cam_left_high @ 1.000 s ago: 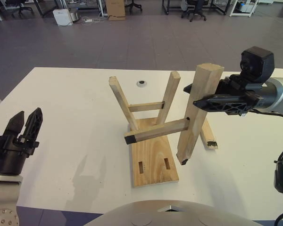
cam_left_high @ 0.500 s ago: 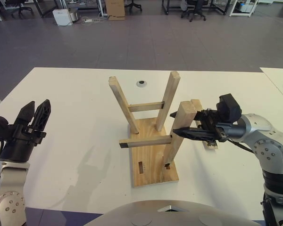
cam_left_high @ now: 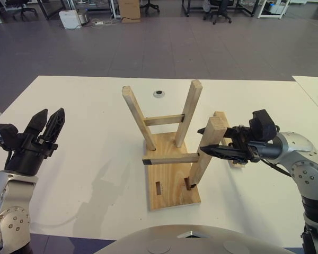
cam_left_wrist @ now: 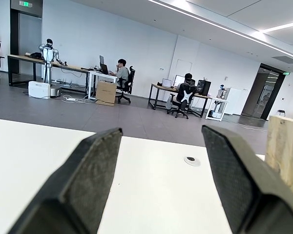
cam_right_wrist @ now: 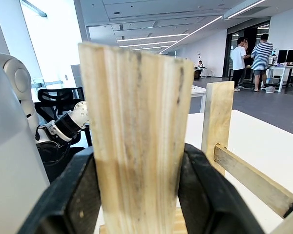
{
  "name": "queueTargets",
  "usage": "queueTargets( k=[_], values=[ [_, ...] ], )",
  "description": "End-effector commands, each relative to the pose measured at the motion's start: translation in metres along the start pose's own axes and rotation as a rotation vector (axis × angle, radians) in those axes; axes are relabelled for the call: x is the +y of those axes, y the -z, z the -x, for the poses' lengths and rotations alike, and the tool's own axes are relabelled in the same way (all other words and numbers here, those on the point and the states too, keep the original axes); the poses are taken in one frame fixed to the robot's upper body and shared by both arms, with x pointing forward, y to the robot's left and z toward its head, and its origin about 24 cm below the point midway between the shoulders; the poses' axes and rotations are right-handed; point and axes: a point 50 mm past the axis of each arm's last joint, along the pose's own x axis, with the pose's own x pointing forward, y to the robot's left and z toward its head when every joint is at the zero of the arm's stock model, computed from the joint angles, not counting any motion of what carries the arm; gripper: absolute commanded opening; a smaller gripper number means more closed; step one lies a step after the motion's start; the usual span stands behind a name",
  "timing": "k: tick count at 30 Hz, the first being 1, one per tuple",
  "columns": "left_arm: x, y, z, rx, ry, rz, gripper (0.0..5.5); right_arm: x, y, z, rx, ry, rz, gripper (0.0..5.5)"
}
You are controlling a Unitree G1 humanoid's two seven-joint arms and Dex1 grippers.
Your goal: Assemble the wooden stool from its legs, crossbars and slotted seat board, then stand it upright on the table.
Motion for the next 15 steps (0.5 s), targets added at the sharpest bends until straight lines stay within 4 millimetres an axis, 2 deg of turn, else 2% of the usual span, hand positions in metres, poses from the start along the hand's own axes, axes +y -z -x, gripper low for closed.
queueTargets(
  k=[1, 15],
  values=[
    [-0.0027, -0.001, -0.0013, -0.001, 0.003, -0.021, 3.0, 0.0009, -0.0043, -0.0043, 0.012, -0.039, 0.02, 2.05],
    [-0.0068, 0.0041, -0.0004, -0.009, -0.001, -0.01, 3.0, -0.0039, -0.0048, -0.011, 0.029, -0.1, 0.034, 2.05]
  ],
)
